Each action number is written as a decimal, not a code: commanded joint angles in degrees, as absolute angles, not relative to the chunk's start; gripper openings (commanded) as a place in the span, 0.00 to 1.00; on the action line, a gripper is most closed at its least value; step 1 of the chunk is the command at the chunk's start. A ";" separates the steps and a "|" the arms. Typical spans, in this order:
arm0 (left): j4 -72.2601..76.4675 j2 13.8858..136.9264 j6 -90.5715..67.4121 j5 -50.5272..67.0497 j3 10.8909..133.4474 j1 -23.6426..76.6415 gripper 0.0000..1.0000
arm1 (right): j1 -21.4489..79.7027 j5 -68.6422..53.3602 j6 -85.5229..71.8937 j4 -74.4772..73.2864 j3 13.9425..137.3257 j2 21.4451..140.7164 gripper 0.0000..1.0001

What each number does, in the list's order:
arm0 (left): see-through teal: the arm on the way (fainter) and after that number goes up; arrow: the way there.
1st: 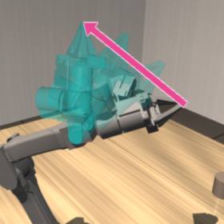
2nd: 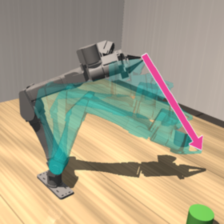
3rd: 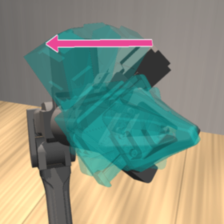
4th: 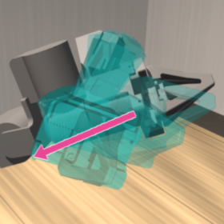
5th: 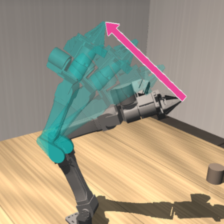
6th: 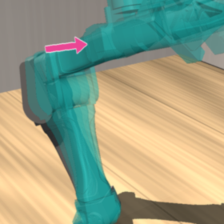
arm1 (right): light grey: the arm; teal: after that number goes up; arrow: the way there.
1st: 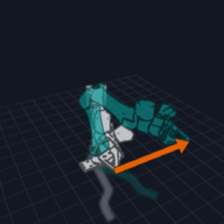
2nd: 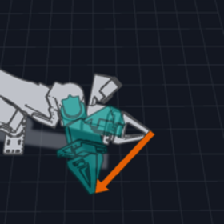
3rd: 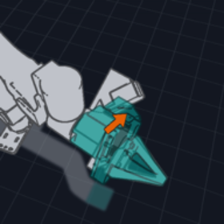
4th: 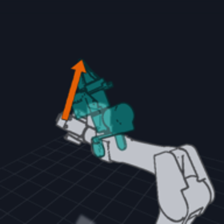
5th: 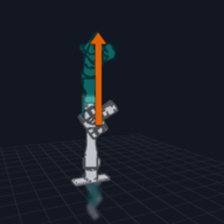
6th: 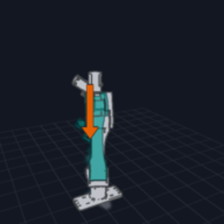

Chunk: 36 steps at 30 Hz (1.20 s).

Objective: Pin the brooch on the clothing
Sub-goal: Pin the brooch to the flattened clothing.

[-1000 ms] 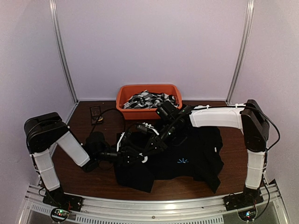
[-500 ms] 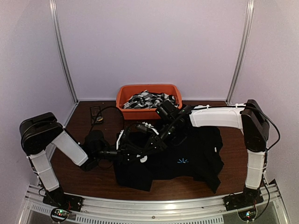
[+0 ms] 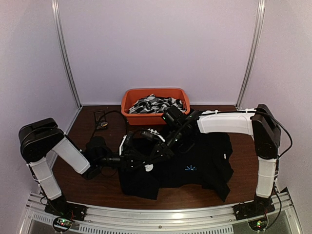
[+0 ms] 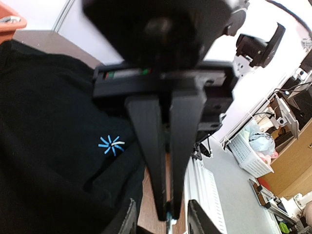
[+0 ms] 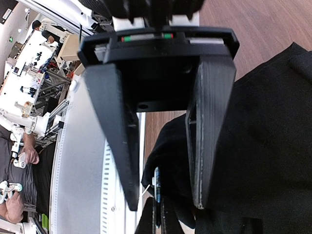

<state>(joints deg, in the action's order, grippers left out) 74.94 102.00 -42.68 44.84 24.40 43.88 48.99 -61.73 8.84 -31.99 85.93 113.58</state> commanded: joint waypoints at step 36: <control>55.19 93.57 -33.94 50.36 27.34 43.43 0.37 | 49.20 -59.89 12.12 -34.13 86.75 110.48 0.00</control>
<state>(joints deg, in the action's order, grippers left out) 54.13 94.43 -35.31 50.35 26.83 43.81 49.15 -60.14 11.64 -33.87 85.93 112.16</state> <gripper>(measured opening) 0.377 0.007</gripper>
